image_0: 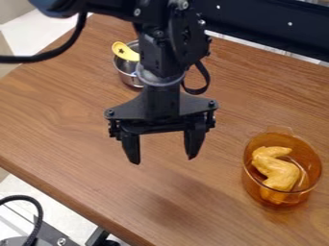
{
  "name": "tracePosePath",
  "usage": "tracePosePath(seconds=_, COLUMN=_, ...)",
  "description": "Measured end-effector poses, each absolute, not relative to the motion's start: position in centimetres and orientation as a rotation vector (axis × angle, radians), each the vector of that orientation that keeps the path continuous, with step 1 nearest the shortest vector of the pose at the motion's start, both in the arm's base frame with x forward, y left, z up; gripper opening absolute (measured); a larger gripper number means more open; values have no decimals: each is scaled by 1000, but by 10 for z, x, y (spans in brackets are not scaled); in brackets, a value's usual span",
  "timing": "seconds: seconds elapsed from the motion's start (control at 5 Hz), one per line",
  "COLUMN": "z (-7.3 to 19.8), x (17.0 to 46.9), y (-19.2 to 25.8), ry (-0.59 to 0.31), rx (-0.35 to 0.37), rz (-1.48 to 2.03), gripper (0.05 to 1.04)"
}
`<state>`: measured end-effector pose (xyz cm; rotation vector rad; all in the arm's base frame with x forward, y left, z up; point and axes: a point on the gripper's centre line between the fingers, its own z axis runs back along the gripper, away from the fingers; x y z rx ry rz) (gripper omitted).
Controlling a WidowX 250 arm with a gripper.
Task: Moved the orange pot to the right side of the silver pot
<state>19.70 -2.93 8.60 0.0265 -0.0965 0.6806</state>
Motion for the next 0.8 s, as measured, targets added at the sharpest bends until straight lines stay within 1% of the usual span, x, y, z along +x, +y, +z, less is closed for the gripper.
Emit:
tracePosePath(seconds=0.2, z=83, x=195, y=-29, ry=-83, rx=31, rz=685, gripper=999)
tracePosePath(seconds=0.4, z=81, x=207, y=-38, ry=-60, rx=29, rz=677, gripper=999)
tracePosePath(seconds=0.6, z=89, x=219, y=-47, ry=-66, rx=-2, rz=682, gripper=999)
tracePosePath(seconds=0.8, z=81, x=222, y=-62, ry=-70, rx=-5, rz=640, gripper=999)
